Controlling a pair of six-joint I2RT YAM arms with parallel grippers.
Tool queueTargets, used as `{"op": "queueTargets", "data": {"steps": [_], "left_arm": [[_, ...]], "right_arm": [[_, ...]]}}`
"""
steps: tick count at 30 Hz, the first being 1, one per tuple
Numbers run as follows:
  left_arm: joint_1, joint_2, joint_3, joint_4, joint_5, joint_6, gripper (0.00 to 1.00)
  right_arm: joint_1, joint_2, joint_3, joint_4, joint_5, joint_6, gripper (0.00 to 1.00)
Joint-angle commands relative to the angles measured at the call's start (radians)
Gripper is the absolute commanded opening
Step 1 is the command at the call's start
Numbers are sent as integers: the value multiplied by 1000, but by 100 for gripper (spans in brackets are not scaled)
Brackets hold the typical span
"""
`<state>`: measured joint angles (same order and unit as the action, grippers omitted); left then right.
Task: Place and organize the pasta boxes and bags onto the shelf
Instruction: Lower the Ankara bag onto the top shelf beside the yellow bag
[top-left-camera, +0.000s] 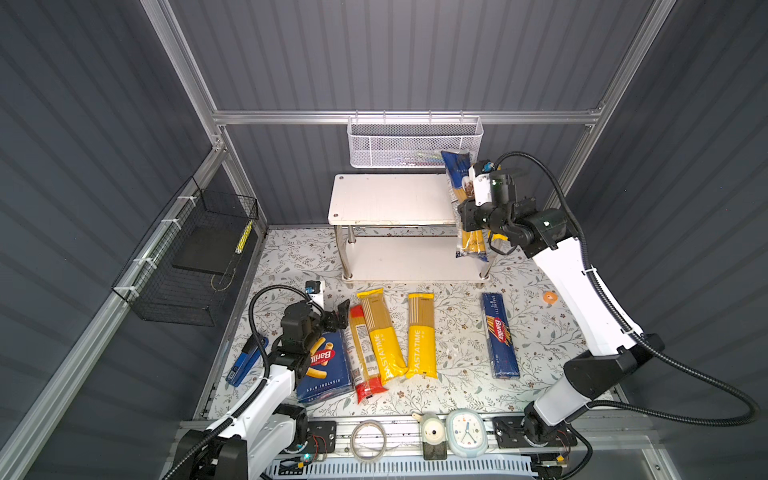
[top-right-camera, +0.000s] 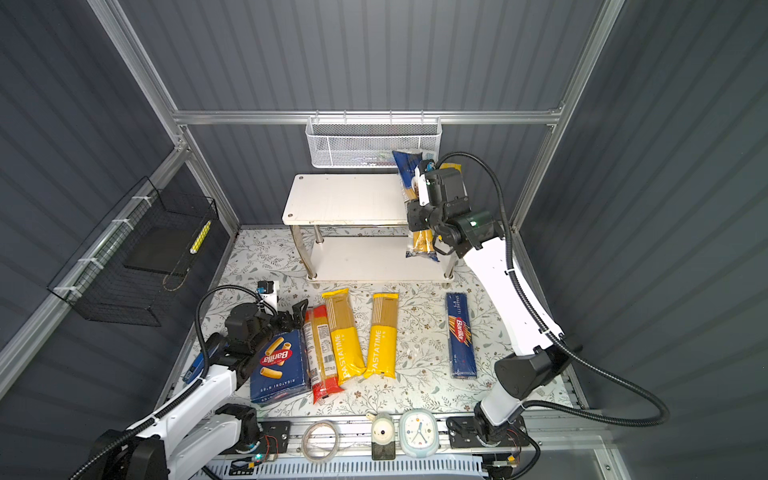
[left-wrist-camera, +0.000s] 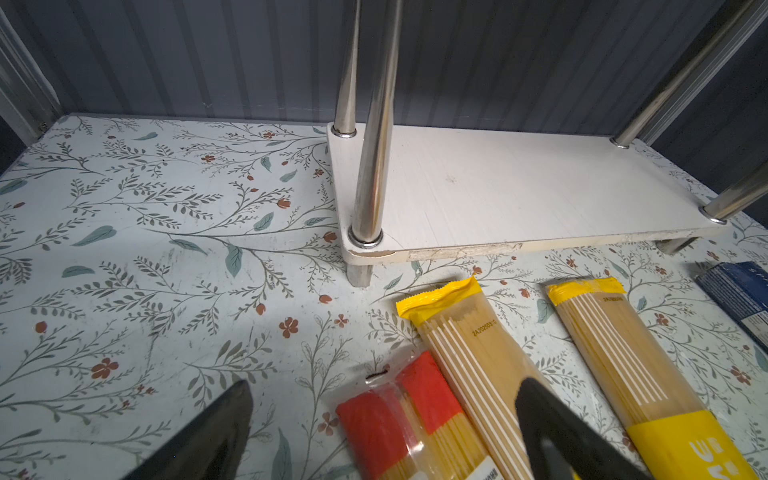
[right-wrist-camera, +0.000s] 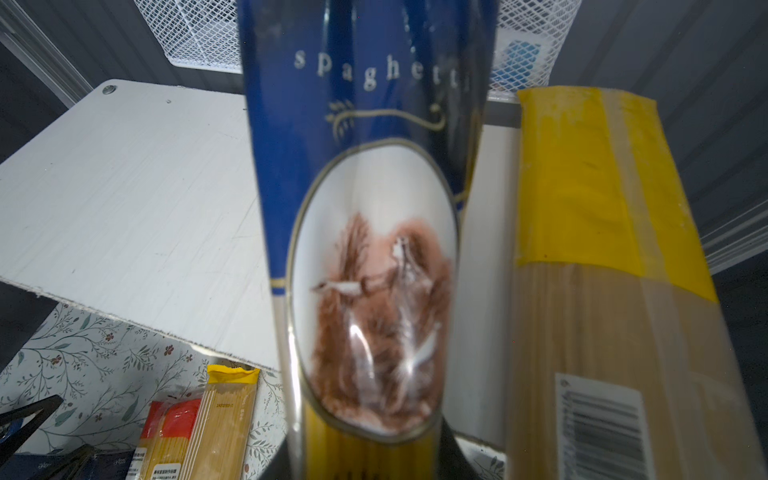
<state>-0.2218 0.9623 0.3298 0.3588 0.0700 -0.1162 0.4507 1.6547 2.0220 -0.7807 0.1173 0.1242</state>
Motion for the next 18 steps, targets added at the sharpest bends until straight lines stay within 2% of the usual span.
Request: {"op": "queueTargets", "data": {"steps": [1,18], "left_arm": [[-4,0,5,-19,-10,-8,100],[-4,4,6,-18,-10,-9,100]], "right_arm": [[-9,-4,94,88,-12,-20,15],[-57,108,203,50,-15,-5,18]]}}
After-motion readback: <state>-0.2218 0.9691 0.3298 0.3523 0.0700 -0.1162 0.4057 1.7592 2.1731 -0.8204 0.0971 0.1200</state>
